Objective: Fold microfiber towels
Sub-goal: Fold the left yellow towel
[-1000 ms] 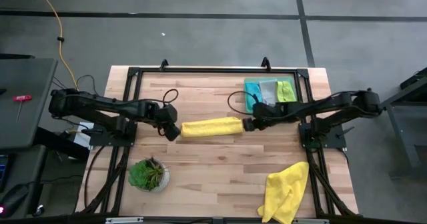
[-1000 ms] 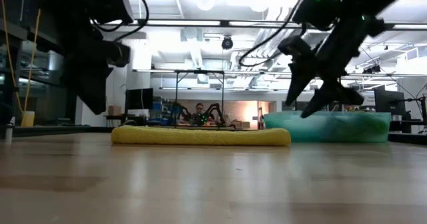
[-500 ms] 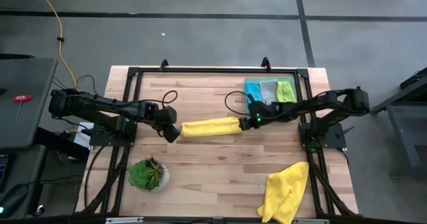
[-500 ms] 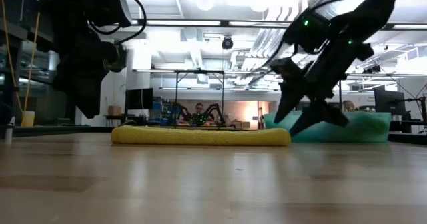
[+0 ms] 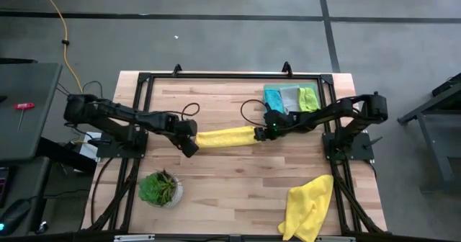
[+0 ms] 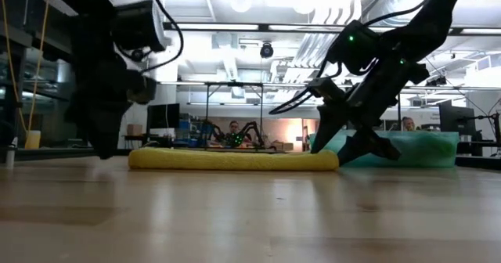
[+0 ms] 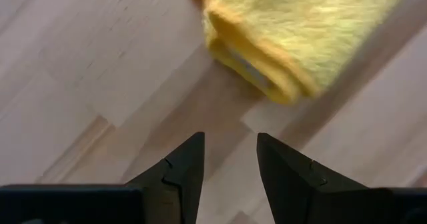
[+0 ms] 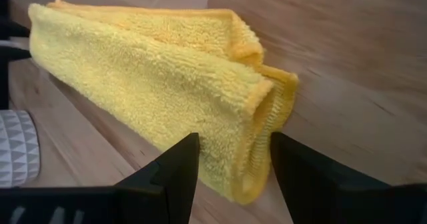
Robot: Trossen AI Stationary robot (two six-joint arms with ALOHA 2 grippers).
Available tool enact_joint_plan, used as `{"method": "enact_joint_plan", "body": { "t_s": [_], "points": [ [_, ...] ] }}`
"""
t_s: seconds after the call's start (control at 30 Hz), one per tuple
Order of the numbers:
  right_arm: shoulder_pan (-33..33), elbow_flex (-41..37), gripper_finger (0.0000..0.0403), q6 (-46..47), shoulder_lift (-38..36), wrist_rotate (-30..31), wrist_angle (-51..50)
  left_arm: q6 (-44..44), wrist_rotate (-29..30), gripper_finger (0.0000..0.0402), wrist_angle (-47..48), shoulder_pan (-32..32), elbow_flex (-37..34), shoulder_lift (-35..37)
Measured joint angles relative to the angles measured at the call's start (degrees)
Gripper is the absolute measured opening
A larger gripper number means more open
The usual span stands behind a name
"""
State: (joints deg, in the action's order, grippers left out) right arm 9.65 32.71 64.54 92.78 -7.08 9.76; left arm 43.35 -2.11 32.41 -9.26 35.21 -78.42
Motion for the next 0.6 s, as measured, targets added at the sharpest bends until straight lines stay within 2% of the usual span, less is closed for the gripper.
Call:
{"method": "enact_joint_plan", "body": {
  "t_s": [0.23,0.6],
  "points": [
    [0.0,-0.1,0.0182,2.6,1.0,0.8,4.6,0.0,0.5,0.0129,-6.4,0.0,0.3,-6.1],
    [-0.1,-0.2,0.0182,4.6,1.3,2.5,7.0,-2.9,3.9,0.0129,-12.9,-0.5,0.1,-7.3]
  ]
}}
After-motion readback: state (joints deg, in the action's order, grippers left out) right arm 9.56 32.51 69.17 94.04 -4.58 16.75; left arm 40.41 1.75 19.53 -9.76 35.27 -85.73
